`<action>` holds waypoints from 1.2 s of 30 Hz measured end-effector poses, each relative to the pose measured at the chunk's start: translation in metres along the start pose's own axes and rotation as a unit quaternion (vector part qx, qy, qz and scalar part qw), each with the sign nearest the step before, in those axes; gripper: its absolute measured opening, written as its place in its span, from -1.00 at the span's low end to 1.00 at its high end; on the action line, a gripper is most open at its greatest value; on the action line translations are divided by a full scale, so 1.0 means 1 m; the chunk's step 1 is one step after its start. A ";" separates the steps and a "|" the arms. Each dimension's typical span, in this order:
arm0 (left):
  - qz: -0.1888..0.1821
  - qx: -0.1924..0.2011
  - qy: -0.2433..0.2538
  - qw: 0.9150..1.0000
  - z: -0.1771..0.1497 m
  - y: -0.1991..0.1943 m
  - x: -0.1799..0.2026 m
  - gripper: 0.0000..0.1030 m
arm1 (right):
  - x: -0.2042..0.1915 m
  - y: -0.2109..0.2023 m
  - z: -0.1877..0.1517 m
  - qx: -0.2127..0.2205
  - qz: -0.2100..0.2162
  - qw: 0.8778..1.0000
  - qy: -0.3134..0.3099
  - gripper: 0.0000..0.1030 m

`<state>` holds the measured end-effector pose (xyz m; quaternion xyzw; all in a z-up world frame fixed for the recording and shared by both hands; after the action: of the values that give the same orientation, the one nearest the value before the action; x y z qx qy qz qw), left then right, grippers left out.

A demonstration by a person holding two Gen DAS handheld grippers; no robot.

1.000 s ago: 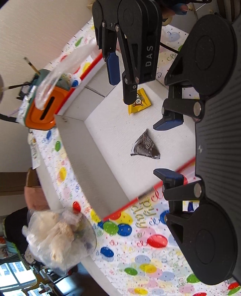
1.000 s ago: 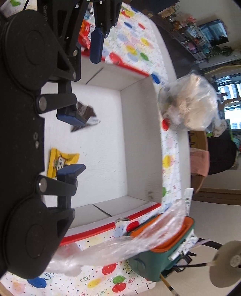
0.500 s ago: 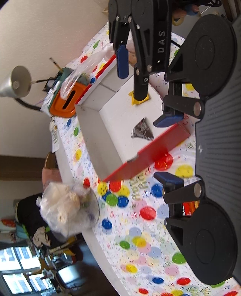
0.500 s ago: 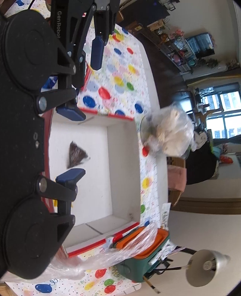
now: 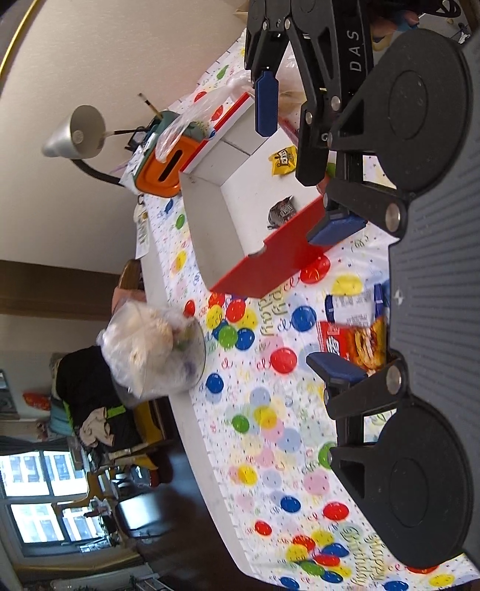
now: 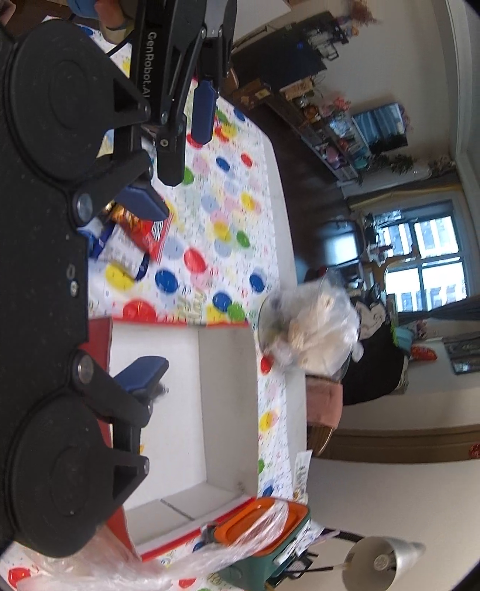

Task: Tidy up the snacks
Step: 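Withdraw both tools from the box back toward the snack pile, then grasp the brown Oreo bag with left tool while right tool grasps black sesame packet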

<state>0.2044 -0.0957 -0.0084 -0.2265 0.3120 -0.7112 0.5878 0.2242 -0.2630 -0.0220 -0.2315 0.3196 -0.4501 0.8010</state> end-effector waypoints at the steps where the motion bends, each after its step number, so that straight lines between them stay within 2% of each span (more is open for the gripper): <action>1: 0.003 0.002 -0.002 1.000 -0.003 -0.004 -0.003 0.24 | -0.004 0.000 -0.001 0.000 0.005 1.000 -0.002 0.59; 5: 0.015 0.011 -0.013 1.000 -0.017 -0.019 -0.016 0.39 | -0.019 -0.001 -0.009 0.002 0.025 1.000 -0.006 0.68; 11: 0.039 0.013 -0.024 0.999 -0.041 -0.036 -0.035 0.40 | -0.041 0.005 -0.022 -0.003 0.044 0.999 -0.017 0.80; 16: 0.058 0.016 -0.054 0.997 -0.063 -0.049 -0.055 0.56 | -0.053 0.011 -0.032 -0.006 0.056 0.998 -0.013 0.94; 22: 0.081 0.008 -0.095 0.992 -0.091 -0.057 -0.080 0.57 | -0.064 0.021 -0.042 -0.009 0.062 0.998 -0.005 0.99; 32: 0.124 -0.026 -0.193 0.973 -0.148 -0.060 -0.132 0.57 | -0.072 0.059 -0.061 -0.068 0.039 0.997 0.006 0.99; 36: 0.125 -0.039 -0.231 0.964 -0.164 -0.056 -0.146 0.57 | -0.069 0.075 -0.066 -0.094 0.025 0.995 0.028 0.98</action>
<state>0.0827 0.0821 -0.0775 -0.3669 0.2209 -0.5479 0.7186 0.1932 -0.1718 -0.0959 -0.2848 0.3882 -0.4039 0.7778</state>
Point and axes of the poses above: each gripper's, at about its wrist camera, not at the fingertips, and y roughly the way its jaws point, x to its right, z to its top, the point moved 3 cm from there along y, roughly the way its jaws point, and after that the axes turned 10 degrees about y, right-handed, at the moved point
